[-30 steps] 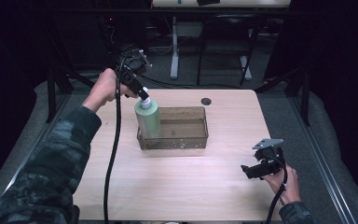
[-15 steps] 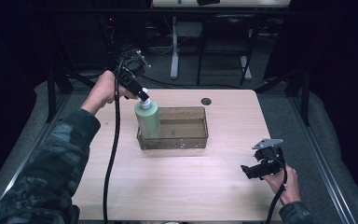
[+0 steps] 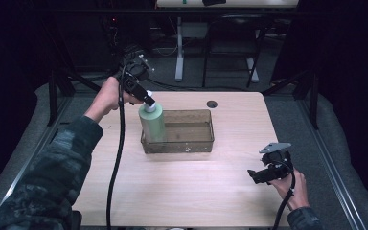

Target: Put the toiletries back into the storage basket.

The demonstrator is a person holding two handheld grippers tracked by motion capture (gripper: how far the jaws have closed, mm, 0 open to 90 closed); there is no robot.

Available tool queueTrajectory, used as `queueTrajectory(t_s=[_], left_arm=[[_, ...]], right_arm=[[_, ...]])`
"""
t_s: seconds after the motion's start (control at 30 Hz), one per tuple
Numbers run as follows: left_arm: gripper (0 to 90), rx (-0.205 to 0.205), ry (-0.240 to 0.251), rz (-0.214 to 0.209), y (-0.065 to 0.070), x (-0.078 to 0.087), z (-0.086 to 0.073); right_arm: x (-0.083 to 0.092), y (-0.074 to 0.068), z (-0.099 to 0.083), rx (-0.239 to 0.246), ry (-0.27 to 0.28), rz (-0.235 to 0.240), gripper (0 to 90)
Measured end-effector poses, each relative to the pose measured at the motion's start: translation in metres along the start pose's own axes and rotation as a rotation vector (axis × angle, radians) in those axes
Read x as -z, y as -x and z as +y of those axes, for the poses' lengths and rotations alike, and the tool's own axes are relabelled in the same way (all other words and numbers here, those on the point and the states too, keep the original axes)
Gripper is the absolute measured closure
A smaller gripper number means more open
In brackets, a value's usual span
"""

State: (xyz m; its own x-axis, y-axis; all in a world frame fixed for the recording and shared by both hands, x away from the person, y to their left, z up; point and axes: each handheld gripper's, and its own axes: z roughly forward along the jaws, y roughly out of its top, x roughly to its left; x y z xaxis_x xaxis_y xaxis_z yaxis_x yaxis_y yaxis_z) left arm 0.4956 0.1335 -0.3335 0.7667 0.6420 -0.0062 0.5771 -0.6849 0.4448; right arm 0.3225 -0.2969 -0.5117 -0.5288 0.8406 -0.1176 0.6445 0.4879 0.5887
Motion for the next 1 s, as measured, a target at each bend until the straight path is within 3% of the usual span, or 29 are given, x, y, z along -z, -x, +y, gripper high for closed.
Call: queueTrajectory(t_s=[0.33, 0.57, 0.77, 1.0], left_arm=[[34.6, -0.011, 0.025, -0.002, 0.006, 0.002, 0.001], [14.3, 0.032, 0.069, 0.001, 0.003, 0.010, -0.008], [8.3, 0.049, 0.129, -0.009, 0.005, 0.024, -0.020], [1.3, 0.046, 0.156, 0.002, 0.013, 0.032, -0.039]], right_arm=[[0.000, 0.001, 0.000, 0.002, -0.001, 0.000, 0.2], [-0.001, 0.000, 0.000, 0.006, -0.004, 0.003, 0.2], [-0.001, 0.000, 0.000, 0.003, -0.002, 0.004, 0.2], [0.000, 0.000, 0.000, 0.008, -0.001, 0.002, 0.2]])
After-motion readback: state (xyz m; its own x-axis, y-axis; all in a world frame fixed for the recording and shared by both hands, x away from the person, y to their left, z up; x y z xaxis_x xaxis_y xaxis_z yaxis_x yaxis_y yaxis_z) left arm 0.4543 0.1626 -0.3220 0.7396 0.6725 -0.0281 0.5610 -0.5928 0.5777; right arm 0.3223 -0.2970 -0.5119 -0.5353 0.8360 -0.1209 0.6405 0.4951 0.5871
